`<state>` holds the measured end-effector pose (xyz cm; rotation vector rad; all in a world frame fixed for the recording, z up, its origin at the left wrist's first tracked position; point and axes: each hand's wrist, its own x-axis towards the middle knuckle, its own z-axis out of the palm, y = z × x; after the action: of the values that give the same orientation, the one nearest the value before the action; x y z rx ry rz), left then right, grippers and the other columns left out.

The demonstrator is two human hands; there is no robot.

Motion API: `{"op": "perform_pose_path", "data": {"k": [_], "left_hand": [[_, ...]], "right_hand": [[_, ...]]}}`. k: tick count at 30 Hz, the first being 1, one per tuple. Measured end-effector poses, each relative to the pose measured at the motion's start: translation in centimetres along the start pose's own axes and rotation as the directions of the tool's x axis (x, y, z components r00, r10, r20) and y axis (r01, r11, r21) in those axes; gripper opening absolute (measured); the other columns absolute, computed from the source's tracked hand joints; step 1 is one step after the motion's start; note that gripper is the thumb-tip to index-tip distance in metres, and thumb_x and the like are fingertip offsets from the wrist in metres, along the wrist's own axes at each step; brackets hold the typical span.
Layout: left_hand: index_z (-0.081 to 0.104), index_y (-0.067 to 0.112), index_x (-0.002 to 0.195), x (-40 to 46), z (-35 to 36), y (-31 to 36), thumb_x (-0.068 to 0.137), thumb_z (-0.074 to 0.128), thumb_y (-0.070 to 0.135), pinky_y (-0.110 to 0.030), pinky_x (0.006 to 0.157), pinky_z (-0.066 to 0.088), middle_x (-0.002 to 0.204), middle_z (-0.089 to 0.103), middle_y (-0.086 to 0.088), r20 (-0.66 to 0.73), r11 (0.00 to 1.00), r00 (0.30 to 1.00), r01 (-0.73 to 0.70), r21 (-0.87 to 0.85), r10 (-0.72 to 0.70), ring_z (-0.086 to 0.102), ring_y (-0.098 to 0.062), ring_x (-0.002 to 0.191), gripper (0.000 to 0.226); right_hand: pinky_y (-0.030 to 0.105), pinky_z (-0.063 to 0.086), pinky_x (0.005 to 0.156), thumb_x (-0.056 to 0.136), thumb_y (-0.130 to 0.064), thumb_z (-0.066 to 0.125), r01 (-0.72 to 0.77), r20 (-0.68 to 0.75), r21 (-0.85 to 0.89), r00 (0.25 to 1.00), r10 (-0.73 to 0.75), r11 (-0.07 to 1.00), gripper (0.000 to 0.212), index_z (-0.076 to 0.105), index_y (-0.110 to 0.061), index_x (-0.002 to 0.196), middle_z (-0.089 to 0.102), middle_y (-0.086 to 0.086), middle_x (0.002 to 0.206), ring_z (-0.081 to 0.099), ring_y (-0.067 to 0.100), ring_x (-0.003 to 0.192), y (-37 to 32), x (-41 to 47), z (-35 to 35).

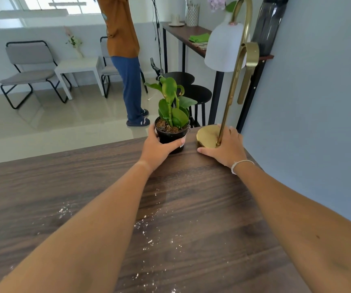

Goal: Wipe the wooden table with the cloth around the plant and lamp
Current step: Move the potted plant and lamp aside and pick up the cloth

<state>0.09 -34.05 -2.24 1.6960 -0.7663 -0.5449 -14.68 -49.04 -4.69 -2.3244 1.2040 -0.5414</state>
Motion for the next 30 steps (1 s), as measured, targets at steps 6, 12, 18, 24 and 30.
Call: {"op": "perform_pose_path", "data": {"k": [6, 12, 18, 24, 30], "left_hand": [[0.010, 0.025, 0.147, -4.3, -2.5, 1.7, 0.068, 0.077, 0.041, -0.043, 0.110, 0.033, 0.150, 0.033, -0.010, 0.017, 0.988, 0.996, 0.086, 0.127, -0.089, 0.037, -0.027, 0.134, 0.105], [0.018, 0.023, 0.146, -11.1, -4.3, 3.3, 0.074, 0.070, 0.045, -0.040, 0.110, 0.032, 0.148, 0.036, -0.008, -0.005, 0.976, 0.999, 0.053, 0.211, -0.053, 0.038, -0.025, 0.133, 0.091], [0.029, 0.022, 0.144, -17.4, -4.1, 3.3, 0.082, 0.059, 0.048, -0.040, 0.112, 0.031, 0.148, 0.038, -0.006, 0.022, 0.932, 1.000, -0.007, 0.363, -0.001, 0.036, -0.022, 0.136, 0.073], [0.032, 0.020, 0.142, -23.1, -3.2, 3.4, 0.086, 0.054, 0.045, -0.038, 0.112, 0.029, 0.149, 0.037, -0.003, 0.114, 0.892, 0.992, -0.102, 0.440, 0.057, 0.034, -0.019, 0.137, 0.065], [0.034, 0.021, 0.141, -31.0, -2.0, 2.3, 0.088, 0.051, 0.042, -0.029, 0.109, 0.026, 0.149, 0.036, 0.000, 0.282, 0.863, 0.953, -0.235, 0.448, 0.113, 0.034, -0.017, 0.136, 0.060]], "right_hand": [[0.052, 0.025, 0.114, 0.064, -0.066, 0.070, -0.033, 0.035, 0.008, 0.999, 0.033, 0.999, 0.105, 0.017, -0.027, 0.146, 0.021, 0.013, 0.153, 0.021, 0.035, 0.140, 0.5, -4.1, -1.9], [0.050, 0.020, 0.116, 0.075, -0.064, 0.060, 0.011, 0.069, -0.025, 0.998, -0.009, 1.000, 0.093, 0.019, -0.022, 0.148, 0.015, 0.010, 0.158, 0.015, 0.030, 0.145, 1.1, -10.2, -4.0], [0.047, 0.014, 0.118, 0.082, -0.060, 0.054, 0.074, 0.136, -0.077, 0.989, -0.063, 0.994, 0.083, 0.020, -0.022, 0.148, 0.016, 0.009, 0.158, 0.013, 0.027, 0.146, 0.9, -15.9, -5.3], [0.045, 0.010, 0.119, 0.086, -0.057, 0.050, 0.015, 0.116, -0.065, 0.993, -0.008, 0.998, 0.075, 0.023, -0.024, 0.147, 0.016, 0.006, 0.159, 0.013, 0.025, 0.146, 1.6, -24.5, -7.9], [0.043, 0.010, 0.118, 0.088, -0.056, 0.048, -0.111, 0.055, -0.134, 0.991, 0.119, 0.985, 0.071, 0.027, -0.023, 0.147, 0.017, 0.006, 0.159, 0.013, 0.027, 0.146, 2.8, -35.1, -10.3]]}}
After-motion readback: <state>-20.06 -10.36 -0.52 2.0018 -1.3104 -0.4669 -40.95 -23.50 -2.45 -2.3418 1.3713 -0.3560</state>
